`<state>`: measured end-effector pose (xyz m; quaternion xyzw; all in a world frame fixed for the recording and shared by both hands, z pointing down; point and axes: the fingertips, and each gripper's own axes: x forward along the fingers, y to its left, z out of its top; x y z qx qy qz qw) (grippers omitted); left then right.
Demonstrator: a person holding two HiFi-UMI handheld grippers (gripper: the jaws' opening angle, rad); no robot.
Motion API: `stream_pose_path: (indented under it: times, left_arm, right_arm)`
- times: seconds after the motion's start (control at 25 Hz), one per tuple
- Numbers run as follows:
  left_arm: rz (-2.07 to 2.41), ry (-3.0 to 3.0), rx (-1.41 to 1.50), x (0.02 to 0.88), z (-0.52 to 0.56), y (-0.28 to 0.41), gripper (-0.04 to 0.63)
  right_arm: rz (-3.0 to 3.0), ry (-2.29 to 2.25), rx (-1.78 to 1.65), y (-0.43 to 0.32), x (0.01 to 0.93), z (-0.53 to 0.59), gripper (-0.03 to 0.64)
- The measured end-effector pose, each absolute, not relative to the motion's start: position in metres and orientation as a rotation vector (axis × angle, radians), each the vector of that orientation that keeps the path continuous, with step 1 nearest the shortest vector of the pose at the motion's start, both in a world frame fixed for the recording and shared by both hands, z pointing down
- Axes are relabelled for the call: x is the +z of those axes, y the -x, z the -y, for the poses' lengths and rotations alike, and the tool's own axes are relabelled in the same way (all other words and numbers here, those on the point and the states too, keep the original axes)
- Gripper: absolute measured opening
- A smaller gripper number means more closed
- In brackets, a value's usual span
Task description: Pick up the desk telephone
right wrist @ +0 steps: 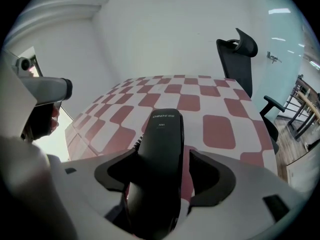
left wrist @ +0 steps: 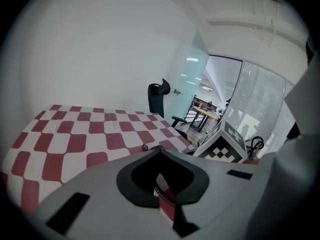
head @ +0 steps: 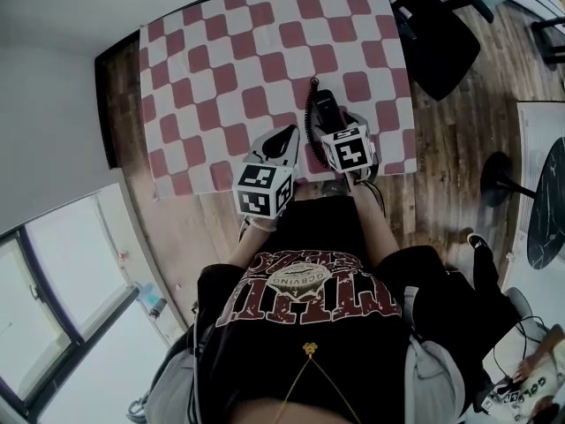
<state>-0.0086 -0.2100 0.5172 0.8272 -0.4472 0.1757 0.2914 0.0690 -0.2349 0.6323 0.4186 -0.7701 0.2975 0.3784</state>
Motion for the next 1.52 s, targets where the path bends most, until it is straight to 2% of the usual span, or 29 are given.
stream_pose_path:
  times: [0.52,0.76,1.52]
  left_arm:
    - [1.213,-2.182,0.454,0.520,0.215,0.012,-0.002]
    - [1.189,-2.187,0.457,0.525,0.216,0.006,-0.002]
    - [1.222,-2.195,0.507,0.538,0.232,0.002,-0.002]
  right_arm:
    - [1.948,-1.195,0.822,-0.069,0.651,0.240,0.322]
    - [1.921,-1.111,0.696,-0.064,0.653,0.238,0.304]
    - [1.972,-0.905,0.645,-0.070,0.653,0.232,0.290]
